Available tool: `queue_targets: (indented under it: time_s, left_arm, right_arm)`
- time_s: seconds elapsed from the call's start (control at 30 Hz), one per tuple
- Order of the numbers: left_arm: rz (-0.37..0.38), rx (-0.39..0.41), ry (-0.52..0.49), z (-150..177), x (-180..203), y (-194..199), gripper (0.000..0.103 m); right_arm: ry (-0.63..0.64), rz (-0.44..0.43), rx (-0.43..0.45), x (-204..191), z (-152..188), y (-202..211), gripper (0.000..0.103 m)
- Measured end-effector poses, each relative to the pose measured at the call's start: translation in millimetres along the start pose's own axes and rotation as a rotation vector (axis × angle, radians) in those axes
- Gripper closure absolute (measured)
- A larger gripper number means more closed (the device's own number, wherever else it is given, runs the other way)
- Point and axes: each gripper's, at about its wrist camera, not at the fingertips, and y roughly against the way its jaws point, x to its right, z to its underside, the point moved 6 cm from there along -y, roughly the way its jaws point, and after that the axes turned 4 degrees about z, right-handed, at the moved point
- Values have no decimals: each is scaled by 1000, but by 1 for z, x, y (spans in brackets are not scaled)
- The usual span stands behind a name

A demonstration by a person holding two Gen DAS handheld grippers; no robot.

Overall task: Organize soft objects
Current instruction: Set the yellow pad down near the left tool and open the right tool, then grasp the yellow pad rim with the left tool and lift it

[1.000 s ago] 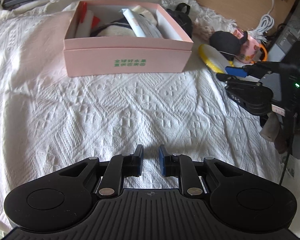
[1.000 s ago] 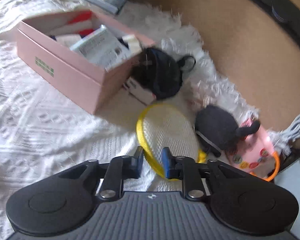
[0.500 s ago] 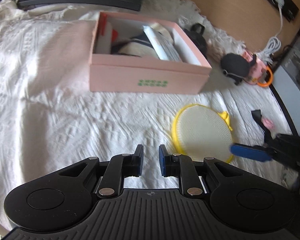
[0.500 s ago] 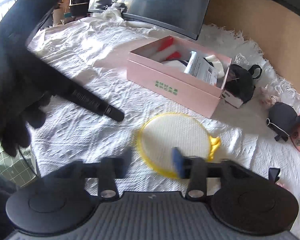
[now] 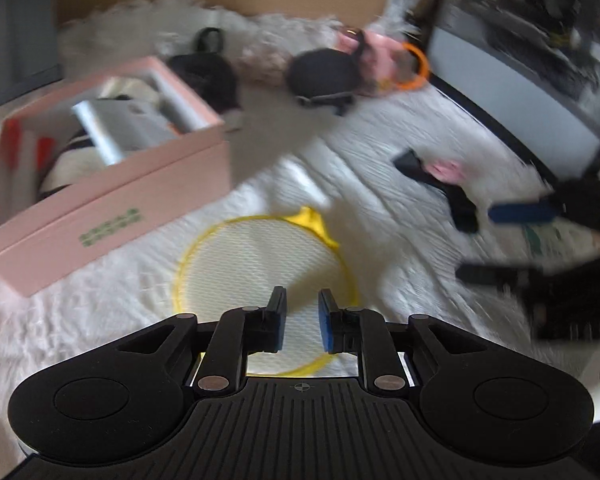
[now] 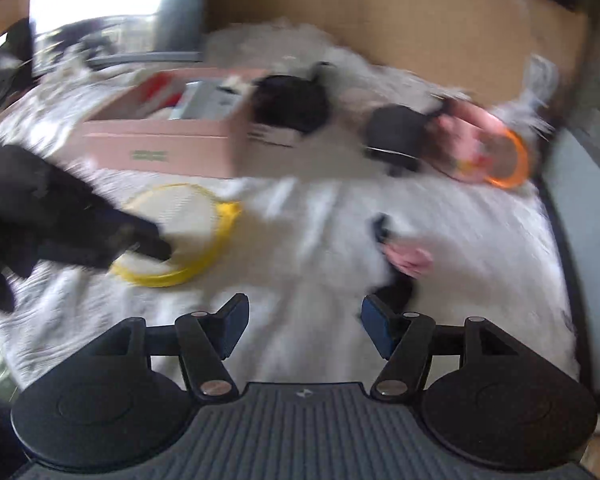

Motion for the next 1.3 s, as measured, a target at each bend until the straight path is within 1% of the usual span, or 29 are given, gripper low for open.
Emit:
queue_targets:
  time_s: [0.07, 0.1, 0.17, 0.2, 0.3, 0.37, 0.4, 0.43, 0.5, 0.53, 0.67, 0.73, 0.77, 0.8, 0.87, 0.97, 1.1, 1.17, 1.23, 1.3]
  left_arm:
    - [9, -1, -34, 1, 8, 0, 70]
    - [14, 8, -23, 1, 7, 1, 70]
    - [18, 29, 36, -1, -5, 6, 70]
    - [3, 40, 74, -3, -15, 8, 70]
    - [-49, 46, 191, -4, -54, 12, 71]
    - [-48, 46, 248, -2, -74, 13, 71]
    - [-46, 44, 268, -3, -80, 14, 71]
    - [-43, 44, 284, -2, -86, 14, 71]
    - [-24, 38, 308, 0, -95, 12, 71]
    - [-13, 36, 318, 1, -97, 12, 71]
    - [95, 34, 367, 6, -99, 6, 71]
    - [145, 35, 375, 7, -98, 2, 66]
    - [154, 41, 372, 8, -96, 1, 62]
    - [161, 47, 365, 8, -95, 2, 61]
    - [189, 45, 368, 9, -93, 3, 61]
    - [261, 64, 378, 10, -87, 11, 61]
    - [381, 89, 380, 14, -77, 24, 63]
    - [412, 71, 391, 16, -72, 21, 63]
    - [429, 32, 406, 16, -67, 11, 63]
    - [463, 0, 418, 16, -59, 3, 64]
  right_arm:
    - [-52, 27, -5, 15, 4, -4, 37]
    - [-73, 36, -11, 19, 4, -7, 37]
    - [-114, 47, -20, 27, 7, -10, 37]
    - [-130, 39, -20, 29, 8, -10, 37]
    - [-139, -32, -6, 23, 7, -9, 37]
    - [-123, -88, 1, 9, 4, -10, 38]
    - [-113, -113, 1, 0, 2, -12, 42]
    - [-108, -132, 1, -7, 0, -14, 48]
    - [-103, -153, -1, -22, -7, -21, 55]
    - [-98, -153, -4, -29, -9, -24, 57]
    - [-52, -133, -25, -50, -17, -42, 58]
    - [-18, -113, -47, -58, -15, -51, 60]
    - [-2, -100, -48, -61, -13, -53, 60]
    - [15, -90, -43, -62, -11, -53, 60]
    - [41, -64, -31, -65, -9, -50, 60]
    - [44, -34, -31, -62, -4, -45, 60]
    - [47, 13, -35, -54, 2, -38, 60]
    - [42, 26, -37, -49, 4, -35, 60]
    - [38, 48, -37, -45, 8, -32, 60]
    - [41, 77, -32, -42, 11, -30, 61]
